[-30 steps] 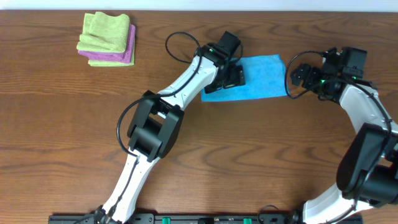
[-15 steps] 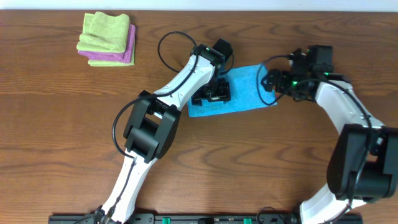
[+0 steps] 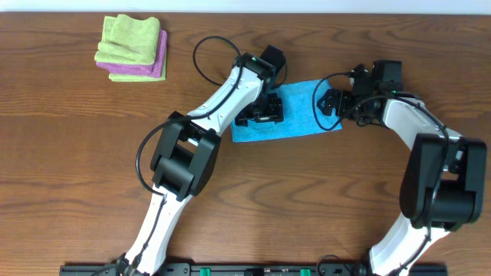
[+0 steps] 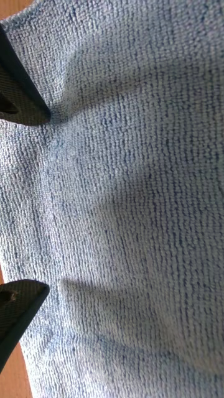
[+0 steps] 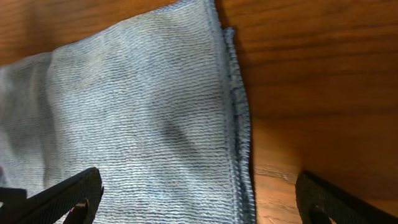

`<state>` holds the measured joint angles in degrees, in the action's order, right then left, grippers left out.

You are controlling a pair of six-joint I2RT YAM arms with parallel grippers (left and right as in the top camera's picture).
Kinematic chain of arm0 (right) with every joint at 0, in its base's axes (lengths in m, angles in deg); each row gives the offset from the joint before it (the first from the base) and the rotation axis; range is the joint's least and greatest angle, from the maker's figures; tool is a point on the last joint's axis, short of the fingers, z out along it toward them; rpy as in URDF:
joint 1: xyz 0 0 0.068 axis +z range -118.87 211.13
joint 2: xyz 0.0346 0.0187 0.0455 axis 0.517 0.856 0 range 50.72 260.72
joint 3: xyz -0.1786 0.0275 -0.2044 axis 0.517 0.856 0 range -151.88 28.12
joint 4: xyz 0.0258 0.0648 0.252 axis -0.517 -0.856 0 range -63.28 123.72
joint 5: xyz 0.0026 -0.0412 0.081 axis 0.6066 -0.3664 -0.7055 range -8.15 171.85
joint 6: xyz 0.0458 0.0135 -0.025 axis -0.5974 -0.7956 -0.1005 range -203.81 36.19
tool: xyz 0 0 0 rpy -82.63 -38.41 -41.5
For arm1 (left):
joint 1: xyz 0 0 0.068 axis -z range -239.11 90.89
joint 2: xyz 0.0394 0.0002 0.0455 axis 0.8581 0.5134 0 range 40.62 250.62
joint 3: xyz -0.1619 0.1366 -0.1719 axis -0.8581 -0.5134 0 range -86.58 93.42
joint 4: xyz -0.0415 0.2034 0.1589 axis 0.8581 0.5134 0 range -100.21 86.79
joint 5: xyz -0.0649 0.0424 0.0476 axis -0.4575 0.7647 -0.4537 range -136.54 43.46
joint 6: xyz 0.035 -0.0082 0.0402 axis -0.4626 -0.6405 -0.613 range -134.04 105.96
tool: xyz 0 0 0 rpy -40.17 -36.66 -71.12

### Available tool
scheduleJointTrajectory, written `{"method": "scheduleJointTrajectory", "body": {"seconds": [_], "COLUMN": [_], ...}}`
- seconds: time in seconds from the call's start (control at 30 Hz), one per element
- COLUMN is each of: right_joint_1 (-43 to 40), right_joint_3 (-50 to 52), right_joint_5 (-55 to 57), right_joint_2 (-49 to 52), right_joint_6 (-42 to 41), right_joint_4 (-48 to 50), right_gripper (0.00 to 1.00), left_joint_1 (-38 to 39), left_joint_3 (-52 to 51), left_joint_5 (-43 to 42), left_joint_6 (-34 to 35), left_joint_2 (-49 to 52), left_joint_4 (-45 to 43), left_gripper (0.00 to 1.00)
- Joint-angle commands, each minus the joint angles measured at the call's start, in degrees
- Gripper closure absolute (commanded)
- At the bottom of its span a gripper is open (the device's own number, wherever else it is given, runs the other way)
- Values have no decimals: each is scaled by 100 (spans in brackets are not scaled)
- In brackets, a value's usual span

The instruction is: Fold the cloth

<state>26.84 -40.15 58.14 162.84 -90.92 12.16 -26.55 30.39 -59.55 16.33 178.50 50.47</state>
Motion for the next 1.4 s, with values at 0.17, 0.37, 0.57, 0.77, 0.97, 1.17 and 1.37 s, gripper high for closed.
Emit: {"method": "scheduleJointTrajectory", "body": {"seconds": [0.17,0.37,0.57,0.77,0.97,1.17,1.37], "right_joint_1": [68,142,264,286,278,278,278], "right_joint_3": [-9,-9,-9,-9,-9,-9,-9], "right_joint_5": [-649,-723,-782,-339,-131,138,140], "right_joint_2": [442,522,522,522,522,522,522], "right_joint_6": [96,98,98,70,74,79,76], "right_joint_4": [-37,-321,-616,-656,-654,-612,-544], "right_gripper": [1,1,1,47,76,94,99], "left_joint_1": [-31,-31,-33,-42,-98,-271,-466], "left_joint_3": [-22,-22,-22,-22,-22,-13,-11], "left_joint_5": [122,166,166,192,396,400,455], "left_joint_6": [-81,-79,-76,-57,-59,-59,-59], "left_joint_2": [-201,-201,-201,-201,-201,-208,-417], "left_joint_4": [-87,-271,-627,-667,-525,-496,-343], "left_gripper": [19,18,13,13,13,14,16]}}
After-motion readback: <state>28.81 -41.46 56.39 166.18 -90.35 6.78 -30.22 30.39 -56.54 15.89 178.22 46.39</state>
